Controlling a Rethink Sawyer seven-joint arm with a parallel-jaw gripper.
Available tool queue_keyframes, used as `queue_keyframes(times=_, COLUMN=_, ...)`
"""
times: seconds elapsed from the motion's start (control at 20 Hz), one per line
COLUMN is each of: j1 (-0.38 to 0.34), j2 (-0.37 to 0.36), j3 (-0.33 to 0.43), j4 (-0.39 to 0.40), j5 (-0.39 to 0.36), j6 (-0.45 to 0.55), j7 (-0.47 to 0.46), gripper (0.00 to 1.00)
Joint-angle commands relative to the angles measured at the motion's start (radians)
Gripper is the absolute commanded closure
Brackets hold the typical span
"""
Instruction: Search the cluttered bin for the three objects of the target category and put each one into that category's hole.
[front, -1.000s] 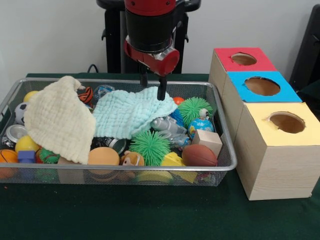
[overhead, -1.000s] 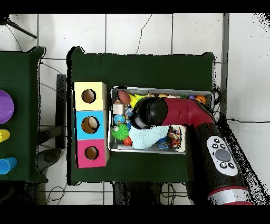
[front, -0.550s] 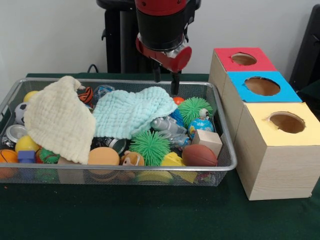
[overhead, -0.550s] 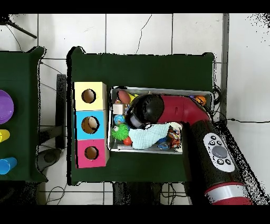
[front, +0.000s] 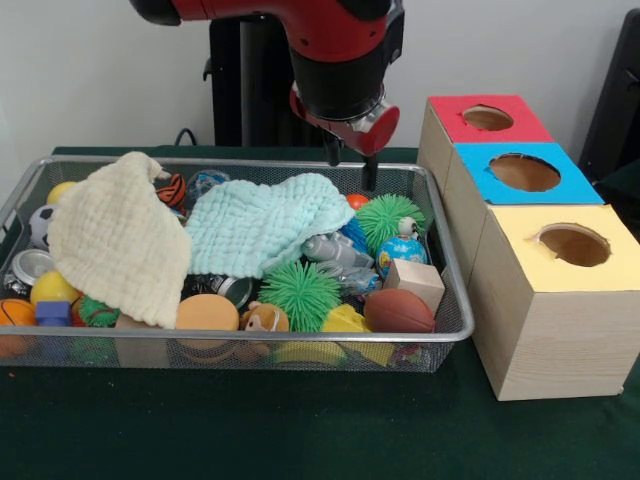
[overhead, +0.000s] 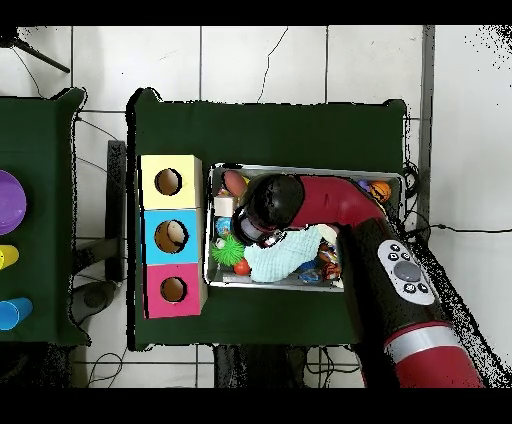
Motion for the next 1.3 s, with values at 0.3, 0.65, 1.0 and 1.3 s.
queue_keyframes(times=0.3, j1=0.016, j2=-0.085, j3=0.006, j4=0.034, j5=-0.076, j6=-0.058, j7=-0.101, gripper=0.0)
queue_keyframes(times=0.65, j1=0.07, j2=-0.167, j3=-0.064, j4=0.067, j5=-0.108, j6=-0.106, j7=0.017, gripper=0.0)
queue_keyframes(times=1.0, j1=0.139, j2=-0.184, j3=-0.114, j4=0.054, j5=-0.068, j6=-0.072, j7=0.105, gripper=0.0)
queue_keyframes(times=1.3, j1=0.18, j2=-0.147, j3=-0.131, j4=0.042, j5=-0.026, j6=-0.074, j7=0.118, gripper=0.0)
